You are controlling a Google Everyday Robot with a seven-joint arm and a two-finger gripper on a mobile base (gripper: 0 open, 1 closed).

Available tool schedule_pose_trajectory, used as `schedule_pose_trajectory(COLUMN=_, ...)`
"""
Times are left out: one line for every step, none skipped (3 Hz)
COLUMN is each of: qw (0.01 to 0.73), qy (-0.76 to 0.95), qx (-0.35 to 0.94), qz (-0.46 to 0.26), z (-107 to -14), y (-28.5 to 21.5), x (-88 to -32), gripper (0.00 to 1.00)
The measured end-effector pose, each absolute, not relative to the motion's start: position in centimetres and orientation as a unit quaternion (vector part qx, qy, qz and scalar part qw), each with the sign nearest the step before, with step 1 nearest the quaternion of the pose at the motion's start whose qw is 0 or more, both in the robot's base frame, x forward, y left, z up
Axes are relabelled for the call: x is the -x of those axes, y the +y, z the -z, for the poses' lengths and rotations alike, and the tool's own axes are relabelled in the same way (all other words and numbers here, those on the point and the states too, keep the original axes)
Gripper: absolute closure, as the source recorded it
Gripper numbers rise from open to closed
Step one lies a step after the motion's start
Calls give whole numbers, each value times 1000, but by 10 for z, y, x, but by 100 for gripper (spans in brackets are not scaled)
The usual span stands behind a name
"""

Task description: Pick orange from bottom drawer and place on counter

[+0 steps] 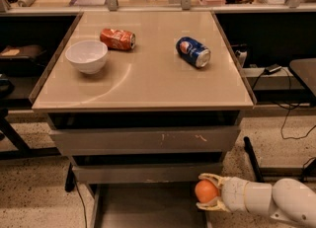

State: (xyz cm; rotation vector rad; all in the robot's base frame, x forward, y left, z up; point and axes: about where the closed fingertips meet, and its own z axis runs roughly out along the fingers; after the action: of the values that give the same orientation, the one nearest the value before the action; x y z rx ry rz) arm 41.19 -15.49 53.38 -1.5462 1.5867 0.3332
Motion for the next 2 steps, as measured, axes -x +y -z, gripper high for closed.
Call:
schedule_pose_trajectory(qw=450, qy=616, qx=639, qz=-93, z=-576, y=-149, x=-418, gripper=100)
schedule_pose_trajectory(qw=474, qy=564, qx=675, qz=-54, z=-658, y=-130, x=-425, gripper=100)
